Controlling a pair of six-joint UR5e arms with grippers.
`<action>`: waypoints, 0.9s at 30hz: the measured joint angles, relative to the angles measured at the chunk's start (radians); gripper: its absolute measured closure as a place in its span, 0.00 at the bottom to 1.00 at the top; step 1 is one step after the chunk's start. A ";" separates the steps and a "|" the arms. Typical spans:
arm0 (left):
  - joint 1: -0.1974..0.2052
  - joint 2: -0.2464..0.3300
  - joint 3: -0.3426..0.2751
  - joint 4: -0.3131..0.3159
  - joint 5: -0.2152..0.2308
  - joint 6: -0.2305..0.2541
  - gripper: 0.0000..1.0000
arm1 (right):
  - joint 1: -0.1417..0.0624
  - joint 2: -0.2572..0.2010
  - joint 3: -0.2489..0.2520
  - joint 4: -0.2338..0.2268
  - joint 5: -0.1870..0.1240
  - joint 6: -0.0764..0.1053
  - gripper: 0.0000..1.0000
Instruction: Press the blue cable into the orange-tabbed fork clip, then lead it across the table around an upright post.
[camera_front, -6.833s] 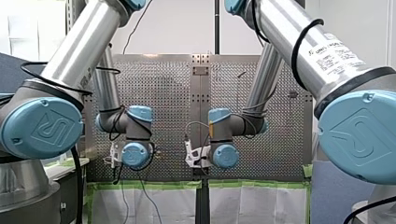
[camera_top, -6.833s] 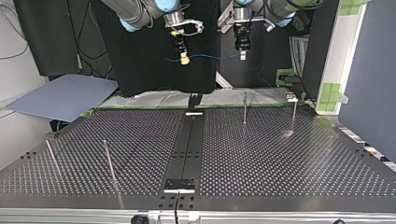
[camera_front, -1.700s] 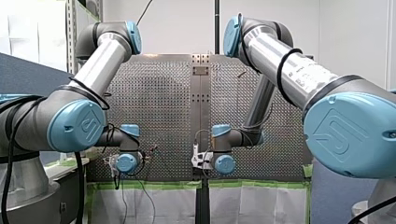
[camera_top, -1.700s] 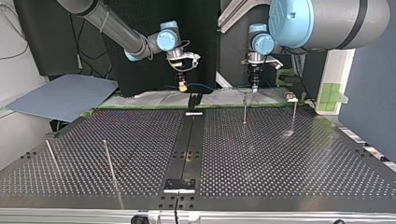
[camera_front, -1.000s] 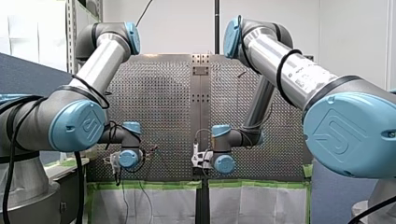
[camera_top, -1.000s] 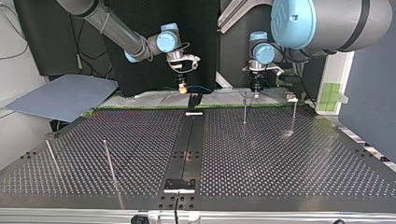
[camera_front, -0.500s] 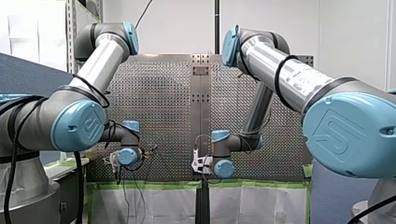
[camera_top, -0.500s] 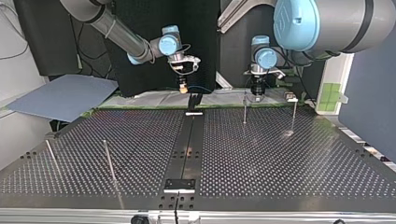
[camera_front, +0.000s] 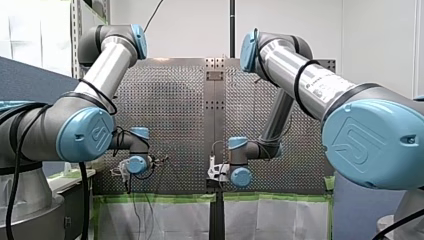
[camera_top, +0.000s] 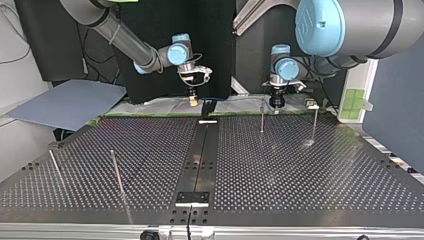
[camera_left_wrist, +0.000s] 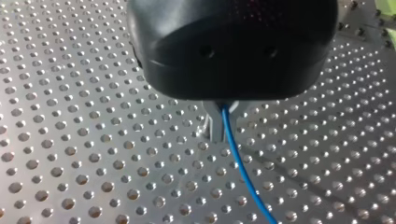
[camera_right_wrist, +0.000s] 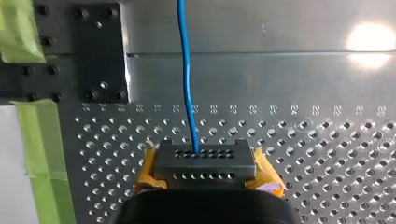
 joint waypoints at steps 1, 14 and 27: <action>0.001 0.000 0.001 -0.001 0.001 -0.001 1.00 | -0.003 0.000 -0.004 0.003 0.000 -0.001 1.00; 0.009 0.001 0.008 0.005 0.006 0.007 0.96 | -0.037 0.002 -0.056 0.041 -0.001 -0.010 1.00; 0.015 0.001 0.008 0.014 0.032 0.098 0.02 | -0.051 0.003 -0.069 0.048 -0.005 -0.020 1.00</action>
